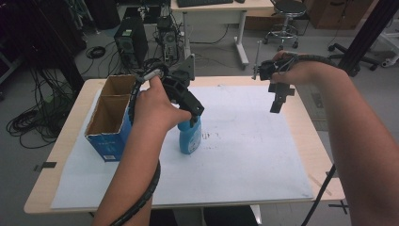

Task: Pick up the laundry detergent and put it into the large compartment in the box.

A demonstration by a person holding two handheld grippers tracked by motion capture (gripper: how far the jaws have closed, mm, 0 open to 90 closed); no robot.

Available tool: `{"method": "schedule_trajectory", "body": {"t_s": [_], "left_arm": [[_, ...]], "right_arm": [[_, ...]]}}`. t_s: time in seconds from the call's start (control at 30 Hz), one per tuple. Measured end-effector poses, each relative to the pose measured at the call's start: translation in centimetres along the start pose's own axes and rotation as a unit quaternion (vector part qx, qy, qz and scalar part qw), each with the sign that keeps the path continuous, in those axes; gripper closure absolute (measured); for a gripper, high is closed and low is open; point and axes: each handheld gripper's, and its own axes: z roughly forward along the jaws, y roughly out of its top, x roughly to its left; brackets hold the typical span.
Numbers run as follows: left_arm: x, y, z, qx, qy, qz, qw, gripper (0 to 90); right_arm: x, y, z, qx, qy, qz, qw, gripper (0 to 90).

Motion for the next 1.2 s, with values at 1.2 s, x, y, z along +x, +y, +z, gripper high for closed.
{"method": "schedule_trajectory", "body": {"t_s": [1.2], "left_arm": [[-1.0,2.3,-0.5,-0.005,0.009,0.006,0.9999,0.2]], "right_arm": [[-0.1,-0.1,0.4,0.004,-0.003,-0.002,1.0,3.4]]}}
